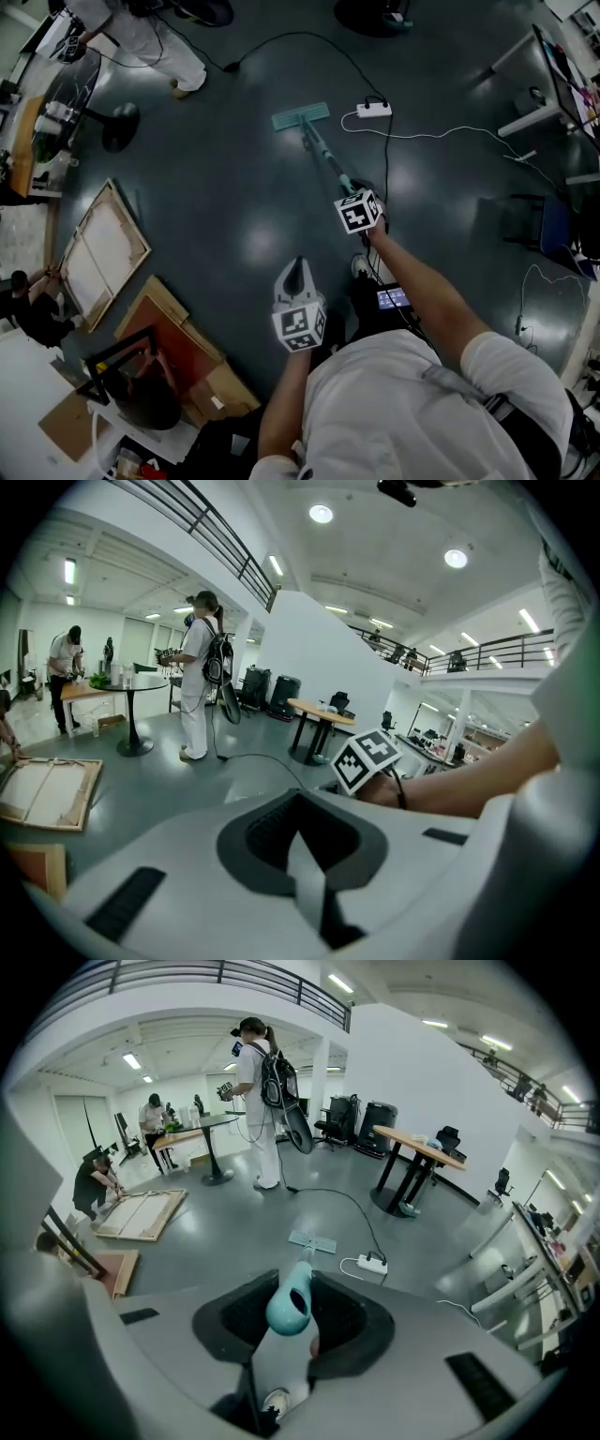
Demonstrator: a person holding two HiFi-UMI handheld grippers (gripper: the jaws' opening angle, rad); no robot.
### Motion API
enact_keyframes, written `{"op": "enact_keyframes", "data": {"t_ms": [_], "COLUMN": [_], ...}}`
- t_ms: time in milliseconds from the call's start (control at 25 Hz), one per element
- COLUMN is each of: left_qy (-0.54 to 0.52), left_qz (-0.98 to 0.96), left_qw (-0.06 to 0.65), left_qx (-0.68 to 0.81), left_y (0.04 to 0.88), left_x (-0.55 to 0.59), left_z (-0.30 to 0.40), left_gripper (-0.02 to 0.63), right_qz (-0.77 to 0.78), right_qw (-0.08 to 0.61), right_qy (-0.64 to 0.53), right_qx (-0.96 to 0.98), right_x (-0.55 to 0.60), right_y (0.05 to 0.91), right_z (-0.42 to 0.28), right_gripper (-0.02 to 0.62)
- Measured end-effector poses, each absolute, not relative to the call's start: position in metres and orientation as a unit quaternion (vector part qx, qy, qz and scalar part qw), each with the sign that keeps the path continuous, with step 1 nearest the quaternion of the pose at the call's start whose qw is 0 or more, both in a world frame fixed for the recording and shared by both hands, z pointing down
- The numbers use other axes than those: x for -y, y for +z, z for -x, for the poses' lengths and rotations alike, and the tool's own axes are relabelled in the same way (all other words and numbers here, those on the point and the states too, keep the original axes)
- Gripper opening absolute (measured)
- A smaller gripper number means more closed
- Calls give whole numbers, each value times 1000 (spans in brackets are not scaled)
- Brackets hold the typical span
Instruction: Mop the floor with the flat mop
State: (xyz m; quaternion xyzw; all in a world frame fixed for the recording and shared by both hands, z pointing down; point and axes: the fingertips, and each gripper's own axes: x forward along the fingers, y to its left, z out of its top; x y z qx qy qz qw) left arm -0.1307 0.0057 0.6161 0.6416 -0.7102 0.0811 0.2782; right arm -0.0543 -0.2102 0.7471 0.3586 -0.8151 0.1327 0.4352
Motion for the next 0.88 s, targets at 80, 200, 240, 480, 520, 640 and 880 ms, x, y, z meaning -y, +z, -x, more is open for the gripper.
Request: {"op": "enact_keyframes", "data": {"t_ms": [80, 200, 240, 480, 520, 640, 880], "left_qy": [79, 76, 75, 64, 61, 54, 52], "left_qz": [-647, -655, -658, -674, -677, -687, -698], "left_qw": [276, 274, 275, 276, 275, 268, 261], "left_qx": [707, 700, 697, 682, 680, 674, 665], "left_y": [616, 616, 615, 603, 600, 590, 584], "left_x": [-4, -5, -8, -29, -31, -38, -46], "left_z": [128, 121, 117, 93, 89, 79, 66], "left_gripper": [5, 5, 5, 5, 5, 5, 5], "right_qz": [-356, -350, -348, -331, -327, -320, -313], "right_qw": [438, 435, 434, 436, 436, 433, 433], "right_qy": [135, 143, 146, 156, 158, 161, 143], "right_qx": [814, 817, 818, 822, 823, 827, 834], "right_x": [198, 172, 159, 73, 60, 26, -3], "right_y": [741, 720, 712, 661, 652, 631, 620], "right_z": [43, 22, 13, -45, -53, -70, -77], "right_gripper": [112, 113, 112, 113, 112, 114, 112]}}
